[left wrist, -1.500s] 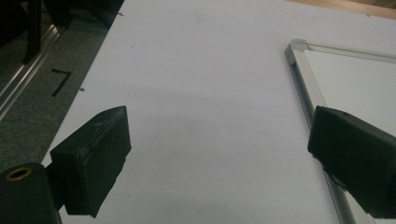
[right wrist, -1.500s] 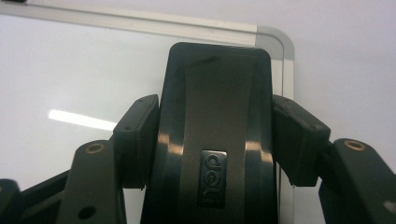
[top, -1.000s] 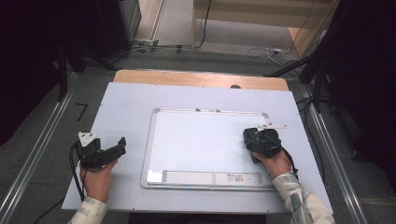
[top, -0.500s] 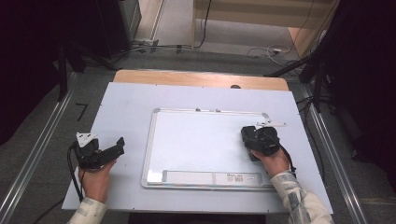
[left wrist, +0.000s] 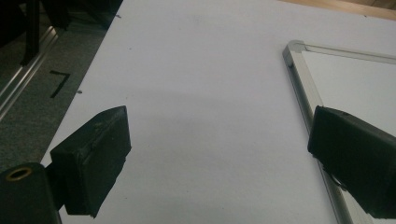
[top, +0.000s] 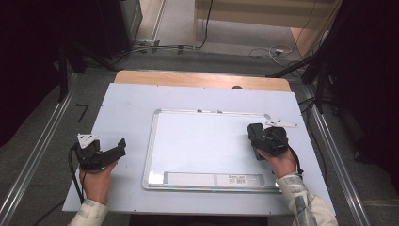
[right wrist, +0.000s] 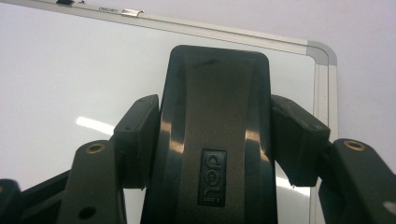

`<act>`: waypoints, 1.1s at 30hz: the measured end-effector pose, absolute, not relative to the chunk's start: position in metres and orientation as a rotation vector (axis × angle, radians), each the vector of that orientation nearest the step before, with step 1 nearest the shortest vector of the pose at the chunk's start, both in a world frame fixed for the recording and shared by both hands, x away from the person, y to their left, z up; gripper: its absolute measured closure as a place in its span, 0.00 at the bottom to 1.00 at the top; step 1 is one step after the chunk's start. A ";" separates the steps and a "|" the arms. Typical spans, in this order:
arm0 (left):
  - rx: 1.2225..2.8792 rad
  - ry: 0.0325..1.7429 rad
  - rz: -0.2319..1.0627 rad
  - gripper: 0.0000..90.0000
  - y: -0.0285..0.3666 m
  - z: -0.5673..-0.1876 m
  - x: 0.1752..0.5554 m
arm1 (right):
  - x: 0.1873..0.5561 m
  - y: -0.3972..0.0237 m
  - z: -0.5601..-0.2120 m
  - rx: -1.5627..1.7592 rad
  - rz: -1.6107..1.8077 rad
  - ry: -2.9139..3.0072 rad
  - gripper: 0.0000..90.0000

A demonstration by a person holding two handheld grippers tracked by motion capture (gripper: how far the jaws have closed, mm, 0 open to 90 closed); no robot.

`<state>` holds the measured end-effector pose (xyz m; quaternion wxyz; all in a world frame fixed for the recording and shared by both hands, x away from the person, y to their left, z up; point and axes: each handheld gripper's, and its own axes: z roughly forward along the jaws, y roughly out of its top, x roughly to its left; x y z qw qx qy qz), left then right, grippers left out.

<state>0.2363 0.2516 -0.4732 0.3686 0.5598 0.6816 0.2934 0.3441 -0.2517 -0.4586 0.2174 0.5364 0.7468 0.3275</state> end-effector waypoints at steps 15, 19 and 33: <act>1.428 1.754 0.754 0.07 0.252 -0.472 0.235 | 0.333 -0.264 -0.454 1.515 0.921 2.029 0.40; 1.429 1.752 0.756 0.07 0.252 -0.472 0.234 | 0.325 -0.266 -0.453 1.520 0.926 2.018 0.40; 1.423 1.750 0.756 0.07 0.252 -0.472 0.234 | 0.301 -0.272 -0.459 1.535 0.898 1.997 0.40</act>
